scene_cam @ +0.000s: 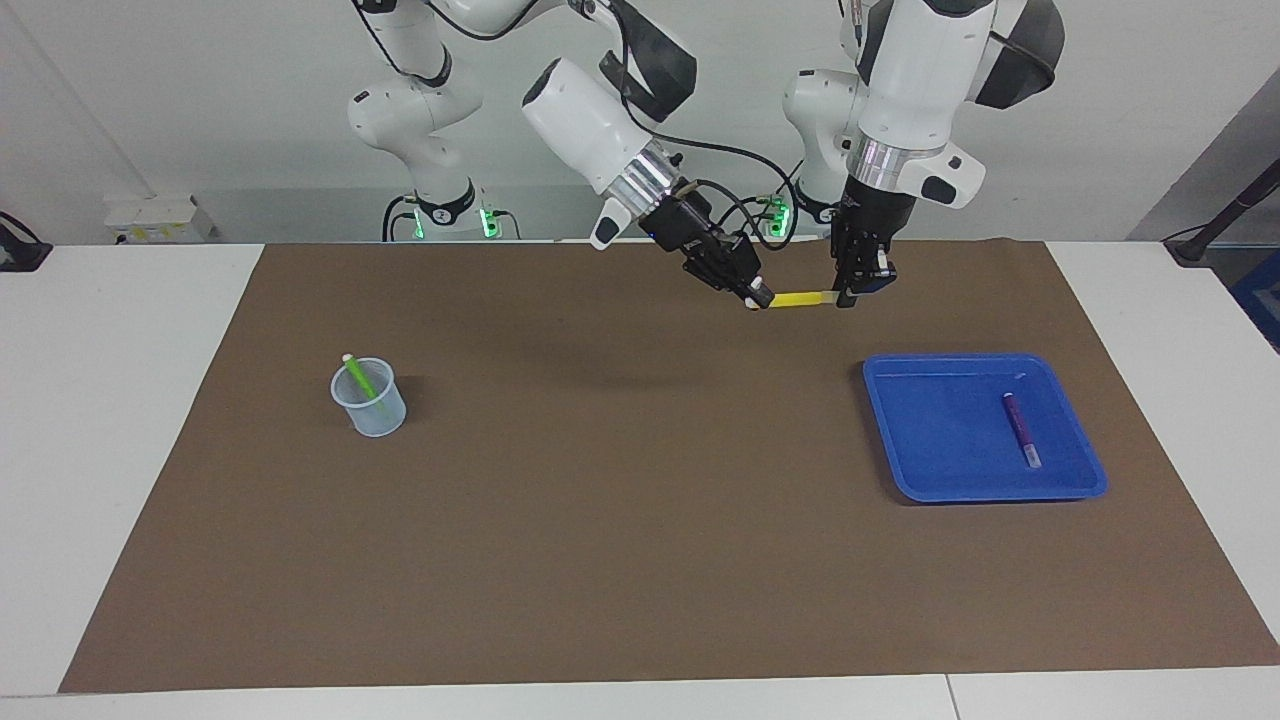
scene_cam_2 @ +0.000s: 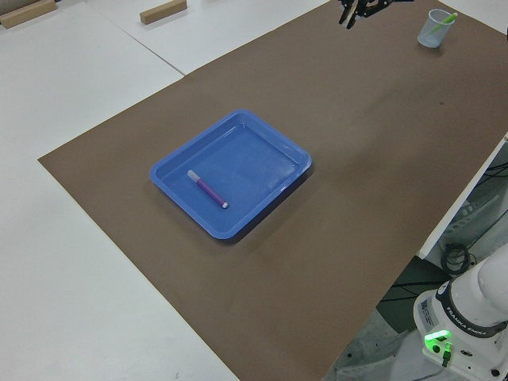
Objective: Transfer and insert pens with both arms
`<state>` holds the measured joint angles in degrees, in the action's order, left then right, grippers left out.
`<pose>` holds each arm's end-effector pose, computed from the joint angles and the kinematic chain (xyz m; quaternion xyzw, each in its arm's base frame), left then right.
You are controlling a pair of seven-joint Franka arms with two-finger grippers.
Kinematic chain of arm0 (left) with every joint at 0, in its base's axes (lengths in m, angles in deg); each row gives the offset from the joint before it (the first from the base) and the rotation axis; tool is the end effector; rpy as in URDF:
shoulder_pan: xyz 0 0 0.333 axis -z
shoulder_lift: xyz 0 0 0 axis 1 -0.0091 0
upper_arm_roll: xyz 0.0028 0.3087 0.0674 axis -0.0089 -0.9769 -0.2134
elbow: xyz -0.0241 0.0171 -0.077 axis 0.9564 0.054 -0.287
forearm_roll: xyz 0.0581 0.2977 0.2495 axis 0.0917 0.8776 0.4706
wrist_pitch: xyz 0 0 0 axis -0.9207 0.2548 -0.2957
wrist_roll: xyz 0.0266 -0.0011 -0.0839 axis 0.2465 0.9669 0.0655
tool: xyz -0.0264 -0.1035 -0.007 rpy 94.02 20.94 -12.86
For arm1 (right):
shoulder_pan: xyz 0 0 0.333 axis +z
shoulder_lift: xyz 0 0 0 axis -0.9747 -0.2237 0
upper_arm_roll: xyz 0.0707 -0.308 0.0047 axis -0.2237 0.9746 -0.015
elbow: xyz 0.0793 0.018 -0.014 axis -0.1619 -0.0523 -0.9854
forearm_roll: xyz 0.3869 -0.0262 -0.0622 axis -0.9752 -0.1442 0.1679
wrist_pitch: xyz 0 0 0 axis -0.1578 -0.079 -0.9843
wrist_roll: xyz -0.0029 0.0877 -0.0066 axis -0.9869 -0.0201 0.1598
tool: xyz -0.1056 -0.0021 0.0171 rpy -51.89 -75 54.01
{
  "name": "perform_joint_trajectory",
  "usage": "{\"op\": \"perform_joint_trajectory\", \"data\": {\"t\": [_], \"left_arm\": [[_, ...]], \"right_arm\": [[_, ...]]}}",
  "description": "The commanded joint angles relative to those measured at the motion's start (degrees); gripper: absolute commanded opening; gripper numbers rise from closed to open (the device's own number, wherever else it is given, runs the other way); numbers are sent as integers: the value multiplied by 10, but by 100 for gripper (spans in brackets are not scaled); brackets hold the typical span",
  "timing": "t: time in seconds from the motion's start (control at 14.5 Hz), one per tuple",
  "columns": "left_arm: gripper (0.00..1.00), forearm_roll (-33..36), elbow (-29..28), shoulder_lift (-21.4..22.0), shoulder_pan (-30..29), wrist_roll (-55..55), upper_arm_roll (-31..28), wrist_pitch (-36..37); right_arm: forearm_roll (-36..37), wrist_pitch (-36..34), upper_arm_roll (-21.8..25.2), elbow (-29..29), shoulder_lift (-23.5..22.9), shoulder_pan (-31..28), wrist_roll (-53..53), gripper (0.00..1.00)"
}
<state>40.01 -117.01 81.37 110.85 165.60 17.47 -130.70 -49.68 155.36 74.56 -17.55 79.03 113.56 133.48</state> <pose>0.5168 -0.2042 0.5972 0.6941 0.7161 0.0392 0.0627 0.5132 0.4067 0.5338 -0.8014 0.3696 -0.0559 0.4670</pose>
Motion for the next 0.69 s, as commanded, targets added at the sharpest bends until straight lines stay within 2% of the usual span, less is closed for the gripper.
{"op": "perform_joint_trajectory", "data": {"t": [0.0,0.21,0.41,0.62], "left_arm": [[0,8,-6,15,16,20,0,-10],[0,8,-4,14,16,31,1,-10],[0,8,-4,15,16,35,1,-11],[0,8,-4,14,16,40,8,-11]], "right_arm": [[-15,3,-5,2,-9,8,-9,0],[-14,4,-5,4,-11,14,-9,0],[-14,58,-5,23,-44,41,-7,0],[-10,58,-5,46,-62,43,-3,0]]}}
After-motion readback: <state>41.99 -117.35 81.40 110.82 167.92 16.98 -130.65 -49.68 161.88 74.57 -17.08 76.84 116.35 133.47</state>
